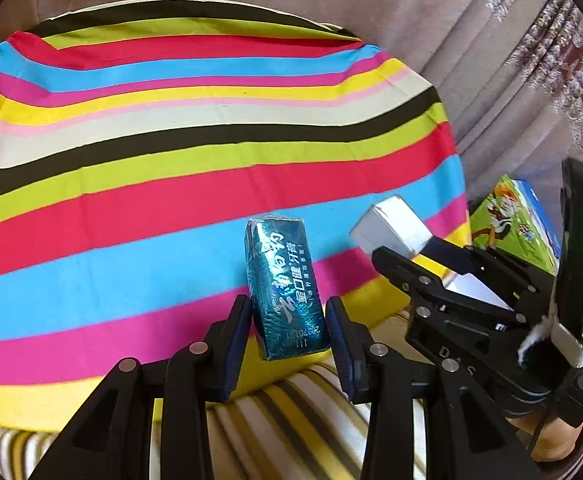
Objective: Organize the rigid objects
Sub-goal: 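Carry the teal gum pack and white cube over the purple-rimmed box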
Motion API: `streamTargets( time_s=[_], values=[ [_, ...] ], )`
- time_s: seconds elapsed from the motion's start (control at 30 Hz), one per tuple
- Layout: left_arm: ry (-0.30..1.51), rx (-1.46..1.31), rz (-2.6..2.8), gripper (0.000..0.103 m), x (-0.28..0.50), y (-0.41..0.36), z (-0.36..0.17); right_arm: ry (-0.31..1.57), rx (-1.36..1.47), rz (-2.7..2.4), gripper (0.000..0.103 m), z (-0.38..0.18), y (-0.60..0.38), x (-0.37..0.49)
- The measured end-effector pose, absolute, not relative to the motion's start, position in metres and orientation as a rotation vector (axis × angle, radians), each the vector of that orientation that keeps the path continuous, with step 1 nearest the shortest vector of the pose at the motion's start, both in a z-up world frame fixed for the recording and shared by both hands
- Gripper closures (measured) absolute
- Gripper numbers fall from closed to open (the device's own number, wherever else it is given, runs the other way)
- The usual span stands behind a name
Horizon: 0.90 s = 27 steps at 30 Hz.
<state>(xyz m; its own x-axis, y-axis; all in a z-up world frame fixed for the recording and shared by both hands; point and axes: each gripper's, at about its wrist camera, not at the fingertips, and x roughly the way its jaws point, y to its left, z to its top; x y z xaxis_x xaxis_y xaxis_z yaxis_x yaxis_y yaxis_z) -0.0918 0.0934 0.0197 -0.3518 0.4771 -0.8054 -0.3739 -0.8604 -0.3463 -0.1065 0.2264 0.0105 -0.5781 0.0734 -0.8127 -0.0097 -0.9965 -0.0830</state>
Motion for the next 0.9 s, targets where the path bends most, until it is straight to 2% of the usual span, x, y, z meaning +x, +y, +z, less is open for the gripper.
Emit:
streamTargets(
  time_s=[0.9],
  values=[
    [0.038,-1.328,1.919,0.063,0.021,0.257,0.031,0.083,-1.309,2.421,0.055,0.031,0.378,0.058]
  ],
)
